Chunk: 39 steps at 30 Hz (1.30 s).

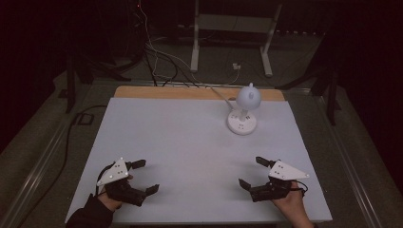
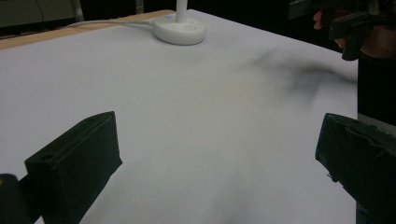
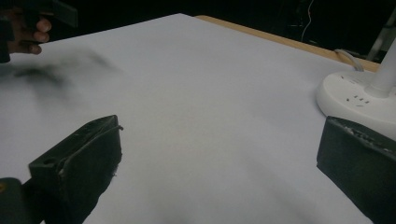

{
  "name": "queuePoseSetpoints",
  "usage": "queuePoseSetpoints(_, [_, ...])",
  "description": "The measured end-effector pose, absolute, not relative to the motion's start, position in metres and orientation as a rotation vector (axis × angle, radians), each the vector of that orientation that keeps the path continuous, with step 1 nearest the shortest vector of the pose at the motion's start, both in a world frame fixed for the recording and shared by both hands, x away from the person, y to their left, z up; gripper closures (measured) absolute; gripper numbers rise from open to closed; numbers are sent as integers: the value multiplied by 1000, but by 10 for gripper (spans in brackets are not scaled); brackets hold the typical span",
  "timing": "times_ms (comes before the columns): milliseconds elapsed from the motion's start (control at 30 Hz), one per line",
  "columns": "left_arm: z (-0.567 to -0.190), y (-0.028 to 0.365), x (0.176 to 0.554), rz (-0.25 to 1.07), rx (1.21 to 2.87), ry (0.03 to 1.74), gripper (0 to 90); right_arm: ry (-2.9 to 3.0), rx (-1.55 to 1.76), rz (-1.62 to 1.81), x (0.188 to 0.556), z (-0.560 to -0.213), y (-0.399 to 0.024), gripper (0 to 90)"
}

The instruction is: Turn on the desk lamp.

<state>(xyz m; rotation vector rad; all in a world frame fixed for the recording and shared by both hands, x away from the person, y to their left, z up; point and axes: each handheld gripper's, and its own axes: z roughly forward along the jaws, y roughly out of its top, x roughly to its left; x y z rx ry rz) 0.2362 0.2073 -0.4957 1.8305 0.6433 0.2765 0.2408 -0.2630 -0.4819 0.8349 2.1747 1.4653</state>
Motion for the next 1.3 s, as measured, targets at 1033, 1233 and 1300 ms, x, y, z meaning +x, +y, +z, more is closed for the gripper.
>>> queuePoseSetpoints(1033, [-495,207,235,275,1828,634,4,2100,884,1436,271,-467,-260,1])
queuePoseSetpoints(1233, [-495,207,235,274,1829,632,4,2077,897,1419,279,-463,-261,1])
queuePoseSetpoints(1300, [-495,206,235,275,1833,633,4,2063,913,1411,283,-462,-263,2])
